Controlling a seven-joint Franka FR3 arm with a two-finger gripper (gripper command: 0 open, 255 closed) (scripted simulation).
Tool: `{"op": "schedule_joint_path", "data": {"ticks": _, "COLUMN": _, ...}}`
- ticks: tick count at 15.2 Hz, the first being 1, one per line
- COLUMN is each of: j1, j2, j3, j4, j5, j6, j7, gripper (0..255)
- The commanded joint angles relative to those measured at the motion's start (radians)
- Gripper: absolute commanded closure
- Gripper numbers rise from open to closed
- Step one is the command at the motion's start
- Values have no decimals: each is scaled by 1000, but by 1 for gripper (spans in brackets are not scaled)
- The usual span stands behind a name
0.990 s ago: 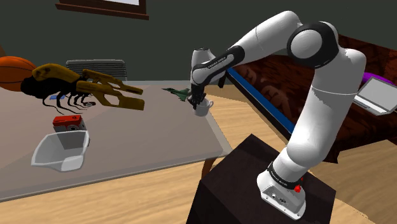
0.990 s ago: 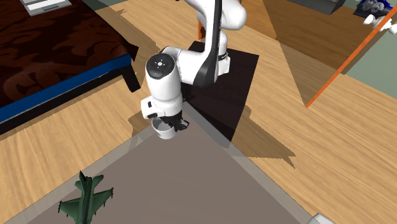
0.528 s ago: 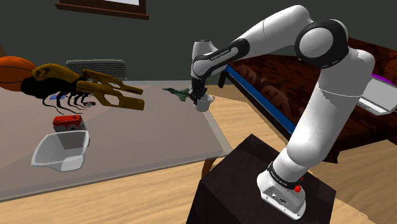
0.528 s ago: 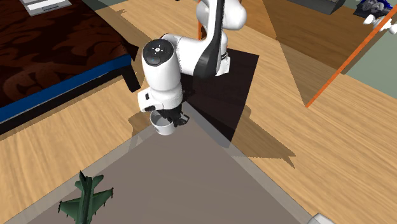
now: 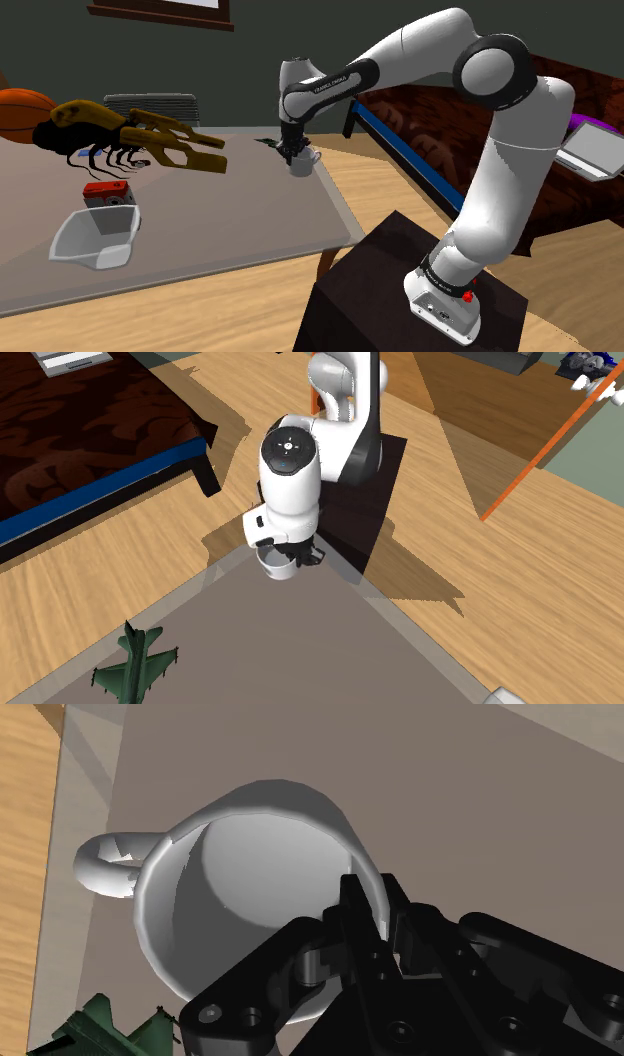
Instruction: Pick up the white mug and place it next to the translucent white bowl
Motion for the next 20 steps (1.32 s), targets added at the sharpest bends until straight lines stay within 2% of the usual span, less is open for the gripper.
{"op": "schedule_joint_path", "data": {"ticks": 1, "j1": 29, "j2": 45, "j3": 13, "j4": 61, "j5": -8, "j6": -18, "j7": 45, "gripper": 255}}
{"op": "schedule_joint_path", "data": {"ticks": 7, "j1": 118, "j2": 170, "j3": 43, "j4": 248, "j5": -30, "j6": -88, "j7": 161, "gripper": 255}}
{"op": "schedule_joint_path", "data": {"ticks": 12, "j1": 197, "j2": 300, "j3": 58, "j4": 453, "j5": -50, "j6": -168, "j7": 245, "gripper": 255}}
{"op": "schedule_joint_path", "data": {"ticks": 17, "j1": 285, "j2": 466, "j3": 63, "j4": 729, "j5": -70, "j6": -281, "j7": 311, "gripper": 255}}
{"op": "schedule_joint_path", "data": {"ticks": 20, "j1": 346, "j2": 604, "j3": 61, "j4": 968, "j5": -80, "j6": -382, "j7": 340, "gripper": 255}}
